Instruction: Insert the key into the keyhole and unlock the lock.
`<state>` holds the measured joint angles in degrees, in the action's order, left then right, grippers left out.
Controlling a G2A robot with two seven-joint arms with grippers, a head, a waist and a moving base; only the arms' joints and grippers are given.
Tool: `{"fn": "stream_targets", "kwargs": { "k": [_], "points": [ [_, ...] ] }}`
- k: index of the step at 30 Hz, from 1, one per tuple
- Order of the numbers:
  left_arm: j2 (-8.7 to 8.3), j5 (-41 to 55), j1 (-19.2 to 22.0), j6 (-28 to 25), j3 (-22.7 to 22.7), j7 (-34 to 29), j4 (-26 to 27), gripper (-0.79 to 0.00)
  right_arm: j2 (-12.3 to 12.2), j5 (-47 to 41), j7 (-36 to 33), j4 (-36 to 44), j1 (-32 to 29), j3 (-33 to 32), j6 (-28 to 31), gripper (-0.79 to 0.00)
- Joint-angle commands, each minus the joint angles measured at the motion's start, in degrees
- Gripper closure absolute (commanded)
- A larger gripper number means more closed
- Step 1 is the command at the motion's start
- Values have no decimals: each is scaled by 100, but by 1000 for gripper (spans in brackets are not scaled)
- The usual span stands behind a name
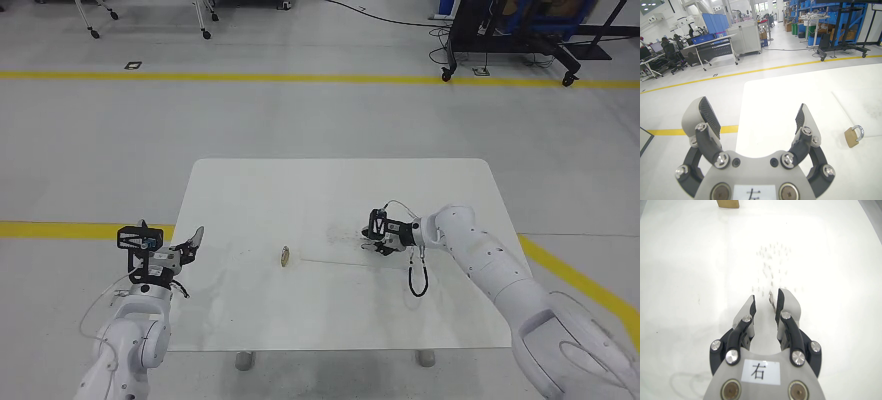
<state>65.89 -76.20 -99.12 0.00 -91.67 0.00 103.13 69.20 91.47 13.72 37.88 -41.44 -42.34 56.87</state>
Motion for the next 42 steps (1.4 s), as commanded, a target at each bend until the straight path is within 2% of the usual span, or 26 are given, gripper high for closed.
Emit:
{"fn": "stream_targets", "kwargs": {
  "k": [1,4,8,17,25,35,40,42],
  "points": [
    [0,0,0,0,0,0,0,-785,21,0,-43,-50,25,23,-47,-194],
    [0,0,0,0,0,0,0,-785,56,-18,-84,-109,57,60,-93,-182],
    [0,0,0,0,0,0,0,-785,86,-14,-107,-194,101,91,-160,0],
    [0,0,0,0,0,0,0,-785,74,19,91,-276,155,63,-314,0],
    [0,0,0,0,0,0,0,-785,-157,44,1297,-116,-37,-177,-75,0],
    [0,0,0,0,0,0,0,-785,-157,44,1297,-116,-37,-177,-75,0],
    [0,0,0,0,0,0,0,-785,-226,-343,2101,296,-280,-386,-73,0],
    [0,0,0,0,0,0,0,-785,-275,-351,2556,496,-372,-432,97,0]
  ]
}}
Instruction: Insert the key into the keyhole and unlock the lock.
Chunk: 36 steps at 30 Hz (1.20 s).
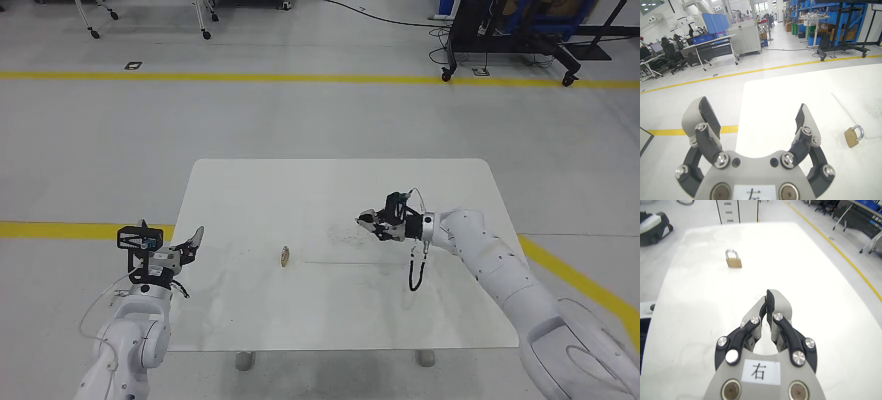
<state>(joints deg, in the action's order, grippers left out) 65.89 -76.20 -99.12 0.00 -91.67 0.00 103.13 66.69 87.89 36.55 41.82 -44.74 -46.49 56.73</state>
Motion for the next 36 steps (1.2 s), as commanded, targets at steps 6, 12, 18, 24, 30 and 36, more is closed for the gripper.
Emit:
{"fn": "stream_targets", "kwargs": {
  "k": [6,12,18,24,30,36],
  "points": [
    [0,0,0,0,0,0,0,-785,-129,-438,980,513,-385,4,122,0],
    [0,0,0,0,0,0,0,-785,-129,-438,980,513,-385,4,122,0],
    [0,0,0,0,0,0,0,-785,-129,-438,980,513,-385,4,122,0],
    [58,1481,3,-452,57,-404,89,-785,-53,-1335,974,774,-621,-46,127,0],
    [140,4342,593,-956,303,-1726,32,-785,149,-2503,877,978,-618,518,127,0],
    [161,4796,887,-773,448,-2115,-17,-785,211,-2921,936,968,-533,704,127,0]
  ]
}}
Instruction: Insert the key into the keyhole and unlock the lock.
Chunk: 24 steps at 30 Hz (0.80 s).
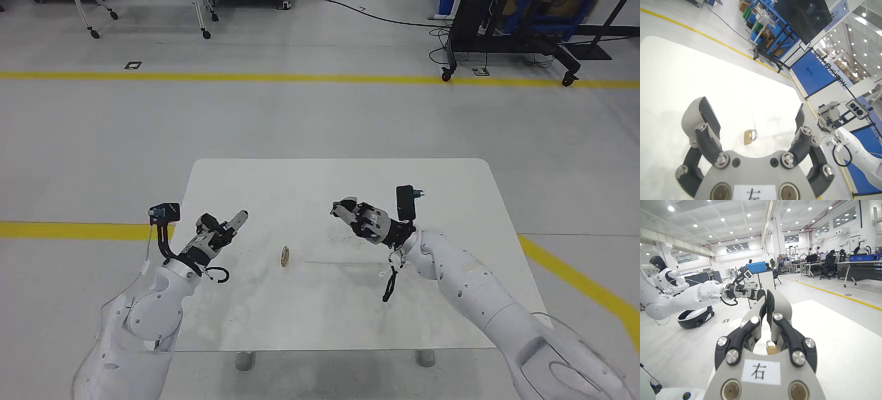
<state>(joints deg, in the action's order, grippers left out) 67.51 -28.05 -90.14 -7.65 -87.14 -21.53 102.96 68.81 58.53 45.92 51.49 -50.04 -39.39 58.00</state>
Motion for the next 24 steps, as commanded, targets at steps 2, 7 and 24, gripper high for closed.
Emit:
{"fn": "stream_targets", "kwargs": {
  "k": [2,7,24],
  "points": [
    [-1,-20,-11,-7,-6,39,1,-785,-2,15,-2,1,-3,-6,0,0],
    [-1,-20,-11,-7,-6,39,1,-785,-2,15,-2,1,-3,-6,0,0],
    [134,795,421,-3159,910,1546,-1278,-785,248,-4336,-1621,853,22,1541,0,0]
  ]
}}
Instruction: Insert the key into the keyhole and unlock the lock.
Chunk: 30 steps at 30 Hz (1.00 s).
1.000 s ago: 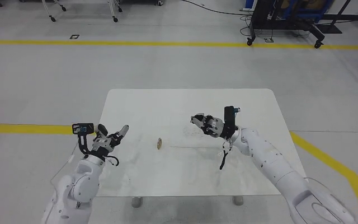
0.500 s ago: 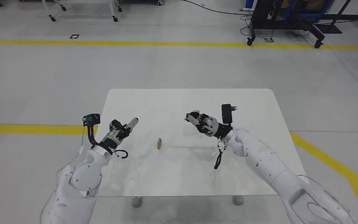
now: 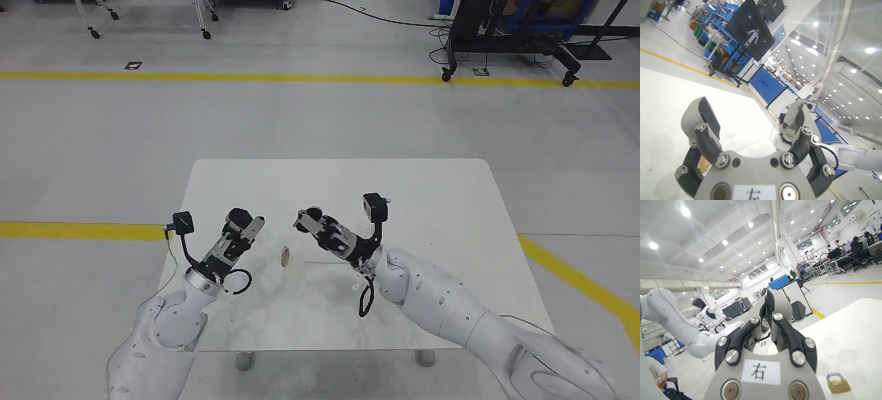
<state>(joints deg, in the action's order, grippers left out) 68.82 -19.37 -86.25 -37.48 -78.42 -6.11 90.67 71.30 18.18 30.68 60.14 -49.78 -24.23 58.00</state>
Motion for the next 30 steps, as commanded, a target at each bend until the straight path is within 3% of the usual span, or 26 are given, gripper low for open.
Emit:
{"fn": "stream_targets", "kwargs": {
  "k": [1,3,10,11,13,22,26,27,28,30],
  "points": [
    [4,-120,52,-281,57,27,-102,-785,-4,-513,-225,-16,-2,51,0,0],
    [13,-44,75,-555,130,48,-156,-785,-10,-945,-561,-73,-12,96,0,0],
    [-11,147,128,-1202,223,-237,-281,-625,0,-2274,-1976,-291,-16,61,0,0],
    [-15,199,138,-1215,233,-291,-306,-650,7,-2401,-2110,-288,-11,18,0,0],
    [-28,257,160,-1024,238,-474,-385,-785,12,-2465,-2172,-265,-7,-24,0,0],
    [-25,379,147,-891,240,-450,-331,-785,15,-2491,-2209,-231,-50,-22,-57,0],
    [-29,758,93,-1029,256,-483,-342,-785,38,-3083,-2759,-156,-164,-66,-220,0],
    [-33,807,106,-1068,256,-523,-359,-686,44,-3176,-2879,-156,-168,-91,-237,0],
    [-36,842,121,-1109,255,-550,-370,-379,53,-3278,-3006,-139,-181,-106,-237,0],
    [-43,873,152,-1196,275,-655,-396,-243,67,-3437,-3224,-137,-189,-156,-232,0]
  ]
}}
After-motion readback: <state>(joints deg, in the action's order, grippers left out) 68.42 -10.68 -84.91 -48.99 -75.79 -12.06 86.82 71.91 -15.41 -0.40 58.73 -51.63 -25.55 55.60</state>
